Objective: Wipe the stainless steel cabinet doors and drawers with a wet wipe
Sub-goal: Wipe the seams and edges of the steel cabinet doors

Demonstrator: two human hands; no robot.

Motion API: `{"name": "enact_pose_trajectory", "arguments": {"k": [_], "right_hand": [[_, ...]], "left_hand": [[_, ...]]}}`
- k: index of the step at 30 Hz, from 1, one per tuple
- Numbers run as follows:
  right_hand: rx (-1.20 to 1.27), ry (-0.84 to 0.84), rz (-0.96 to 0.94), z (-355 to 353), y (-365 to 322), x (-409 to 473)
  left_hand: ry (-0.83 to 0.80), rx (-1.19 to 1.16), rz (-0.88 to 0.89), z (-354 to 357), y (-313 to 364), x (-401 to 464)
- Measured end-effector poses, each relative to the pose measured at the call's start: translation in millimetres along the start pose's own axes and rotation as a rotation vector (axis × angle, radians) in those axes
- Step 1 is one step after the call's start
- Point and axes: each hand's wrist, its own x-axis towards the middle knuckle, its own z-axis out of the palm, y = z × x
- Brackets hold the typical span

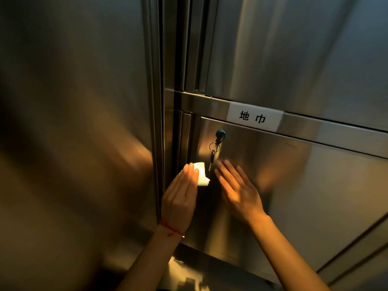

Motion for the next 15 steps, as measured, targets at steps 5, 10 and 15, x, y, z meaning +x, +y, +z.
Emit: {"name": "enact_pose_trajectory", "arguments": {"k": [5, 10, 15], "right_hand": [[0.096, -0.017, 0.018, 10.4, 1.2, -3.0], [0.132, -0.031, 0.039, 13.6, -0.9, -3.3], [0.143, -0.029, 0.031, 12.6, -0.1, -1.9]], "left_hand": [[0.029, -0.067, -0.086, 13.3, 1.1, 7.4], [0.077, -0.069, -0.106, 26.8, -5.1, 14.4], [0.155, -0.023, -0.116, 29.0, -10.3, 31.7]]}}
